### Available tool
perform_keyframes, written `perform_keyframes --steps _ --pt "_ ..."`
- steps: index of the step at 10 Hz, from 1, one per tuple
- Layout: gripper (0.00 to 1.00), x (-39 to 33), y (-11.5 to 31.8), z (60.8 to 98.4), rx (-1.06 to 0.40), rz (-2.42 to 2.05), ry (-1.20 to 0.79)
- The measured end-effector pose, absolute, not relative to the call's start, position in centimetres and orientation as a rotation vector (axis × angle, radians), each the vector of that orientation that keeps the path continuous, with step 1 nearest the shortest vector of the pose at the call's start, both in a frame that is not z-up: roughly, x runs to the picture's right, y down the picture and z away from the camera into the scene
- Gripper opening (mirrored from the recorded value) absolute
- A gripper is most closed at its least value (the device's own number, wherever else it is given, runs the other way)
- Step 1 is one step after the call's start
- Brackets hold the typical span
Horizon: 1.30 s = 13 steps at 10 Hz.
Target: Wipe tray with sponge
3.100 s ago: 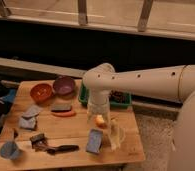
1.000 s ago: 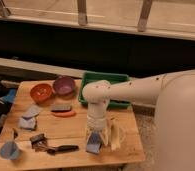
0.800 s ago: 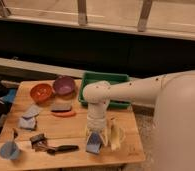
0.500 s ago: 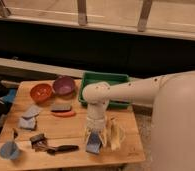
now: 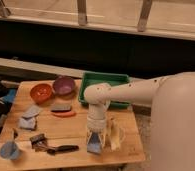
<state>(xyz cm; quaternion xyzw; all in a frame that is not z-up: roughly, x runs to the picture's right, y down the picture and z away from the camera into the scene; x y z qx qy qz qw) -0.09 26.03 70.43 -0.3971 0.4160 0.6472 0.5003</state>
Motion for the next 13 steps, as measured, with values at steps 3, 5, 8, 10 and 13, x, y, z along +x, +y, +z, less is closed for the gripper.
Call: perform_keyframes --steps 3,5,8,10,13 --pt "0.09 -0.3 25.5 70.7 -0.934 1.569 0.991" --pt "0.00 -0.1 23.9 70.4 -0.891 1.578 0.955" --pt "0.00 0.3 19.2 69.4 -0.787 1.590 0.868" --pt "0.00 0.7 15.3 69.6 -0.687 1.600 0.804" --pt "0.00 0.9 8.6 72.2 -0.561 1.628 0.700"
